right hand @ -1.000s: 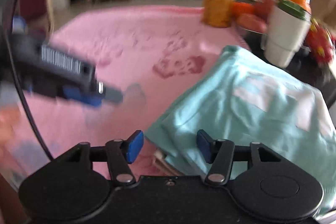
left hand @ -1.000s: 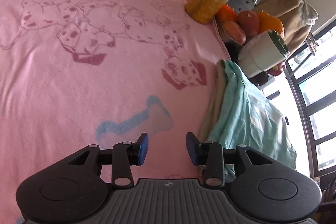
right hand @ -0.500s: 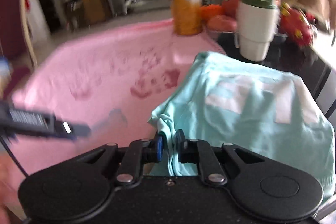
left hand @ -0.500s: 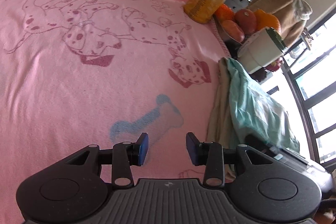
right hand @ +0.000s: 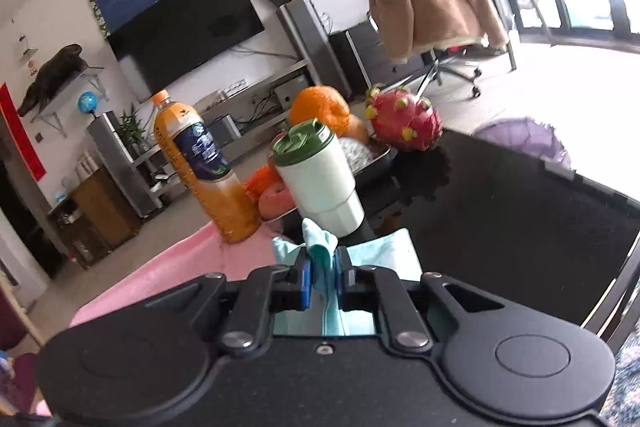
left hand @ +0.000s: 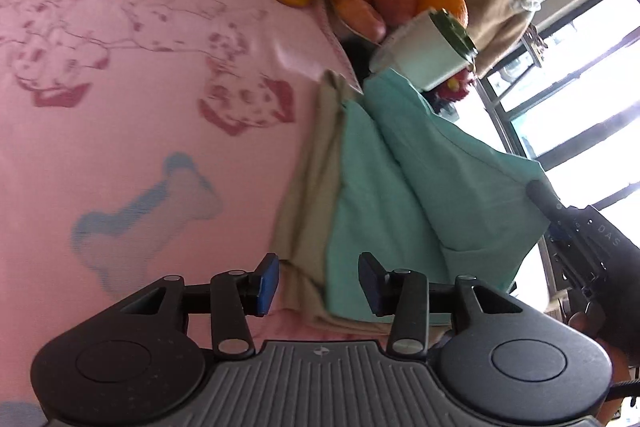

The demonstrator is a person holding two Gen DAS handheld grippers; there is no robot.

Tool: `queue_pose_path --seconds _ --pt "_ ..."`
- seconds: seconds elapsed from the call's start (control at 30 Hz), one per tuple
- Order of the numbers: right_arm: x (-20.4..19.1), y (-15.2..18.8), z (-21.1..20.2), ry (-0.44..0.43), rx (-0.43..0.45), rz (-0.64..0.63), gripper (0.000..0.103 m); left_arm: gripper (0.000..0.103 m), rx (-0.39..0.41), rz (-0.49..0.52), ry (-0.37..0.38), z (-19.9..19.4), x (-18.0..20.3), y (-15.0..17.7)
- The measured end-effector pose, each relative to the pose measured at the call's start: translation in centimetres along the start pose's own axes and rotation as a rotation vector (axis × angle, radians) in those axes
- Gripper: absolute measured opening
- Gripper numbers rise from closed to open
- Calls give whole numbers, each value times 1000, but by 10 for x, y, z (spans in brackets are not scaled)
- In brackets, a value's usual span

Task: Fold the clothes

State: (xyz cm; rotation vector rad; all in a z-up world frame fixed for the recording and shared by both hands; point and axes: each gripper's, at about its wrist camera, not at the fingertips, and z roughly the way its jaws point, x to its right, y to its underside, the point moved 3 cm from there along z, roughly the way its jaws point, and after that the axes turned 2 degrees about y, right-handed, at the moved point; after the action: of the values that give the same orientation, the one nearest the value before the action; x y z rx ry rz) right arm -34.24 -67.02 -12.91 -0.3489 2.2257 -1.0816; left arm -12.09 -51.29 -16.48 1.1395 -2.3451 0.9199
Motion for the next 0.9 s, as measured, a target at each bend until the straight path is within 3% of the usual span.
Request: queue_pose_path --seconds 0.3,0.57,0.7,0.9 --pt "-29 19 1 -100 -97 -110 11 40 -71 -27 37 27 9 9" --pt "-38 26 -5 -137 -130 -120 11 29 -149 -99 46 46 0 13" --pt "-44 35 -1 -172 -197 -146 11 0 -126 -136 59 44 -6 11" --pt "-59 53 7 -261 -340 -212 13 0 -49 -121 85 31 -2 15"
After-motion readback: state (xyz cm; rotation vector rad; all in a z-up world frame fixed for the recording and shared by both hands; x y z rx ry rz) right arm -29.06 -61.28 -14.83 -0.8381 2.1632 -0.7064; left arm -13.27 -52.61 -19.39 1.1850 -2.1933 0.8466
